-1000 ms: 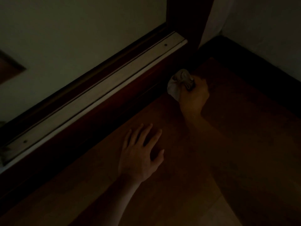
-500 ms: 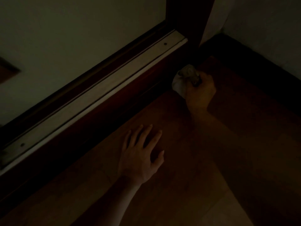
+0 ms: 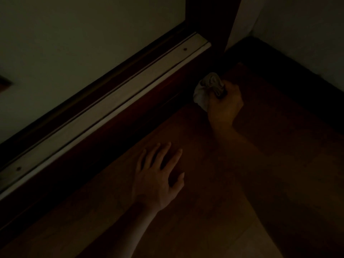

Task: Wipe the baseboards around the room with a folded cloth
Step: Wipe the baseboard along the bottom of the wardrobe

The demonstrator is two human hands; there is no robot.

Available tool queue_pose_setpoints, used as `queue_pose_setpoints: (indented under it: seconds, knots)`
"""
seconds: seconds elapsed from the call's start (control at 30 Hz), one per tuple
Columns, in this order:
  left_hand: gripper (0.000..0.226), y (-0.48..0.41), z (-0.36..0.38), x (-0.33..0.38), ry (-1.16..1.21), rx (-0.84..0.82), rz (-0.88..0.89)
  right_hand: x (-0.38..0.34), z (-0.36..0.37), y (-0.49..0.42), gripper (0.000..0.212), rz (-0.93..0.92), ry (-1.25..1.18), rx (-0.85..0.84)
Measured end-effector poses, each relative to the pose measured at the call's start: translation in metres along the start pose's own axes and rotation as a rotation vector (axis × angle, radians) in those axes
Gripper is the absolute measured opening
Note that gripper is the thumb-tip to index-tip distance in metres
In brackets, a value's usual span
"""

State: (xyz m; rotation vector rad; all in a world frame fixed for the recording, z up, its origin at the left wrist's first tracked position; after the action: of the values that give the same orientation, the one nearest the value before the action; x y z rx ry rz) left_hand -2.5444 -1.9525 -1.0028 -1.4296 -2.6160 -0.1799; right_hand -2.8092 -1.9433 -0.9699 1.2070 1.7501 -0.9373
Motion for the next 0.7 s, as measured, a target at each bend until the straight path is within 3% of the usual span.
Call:
queue_pose_setpoints:
  seconds: [0.17, 0.4, 0.57, 0.7]
  knots:
    - [0.063, 0.000, 0.000, 0.001, 0.011, 0.004, -0.005, -0.005, 0.009, 0.021, 0.024, -0.129, 0.032, -0.179]
    - [0.063, 0.000, 0.002, 0.000, 0.005, -0.001, 0.004, 0.008, -0.013, -0.056, 0.028, 0.050, 0.168, 0.018]
    - [0.063, 0.000, 0.002, -0.001, 0.007, -0.025, -0.008, 0.006, -0.011, -0.047, 0.028, -0.047, 0.206, -0.020]
    - [0.063, 0.000, 0.002, -0.002, 0.014, -0.026, -0.004, 0.009, -0.014, -0.056, 0.030, 0.005, 0.169, 0.011]
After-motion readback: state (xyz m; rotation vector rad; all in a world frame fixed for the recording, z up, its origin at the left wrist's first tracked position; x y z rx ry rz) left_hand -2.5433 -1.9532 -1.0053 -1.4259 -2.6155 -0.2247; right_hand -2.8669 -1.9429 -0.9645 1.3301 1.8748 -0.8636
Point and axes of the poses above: each hand's wrist, its own y-axis away from the middle knuckle, its own z-axis out of the palm, x = y × z, the point moved 7 cm from there along -y, towards the middle knuckle, and after that the axes turned 4 degrees about z, right-handed, at the moved point
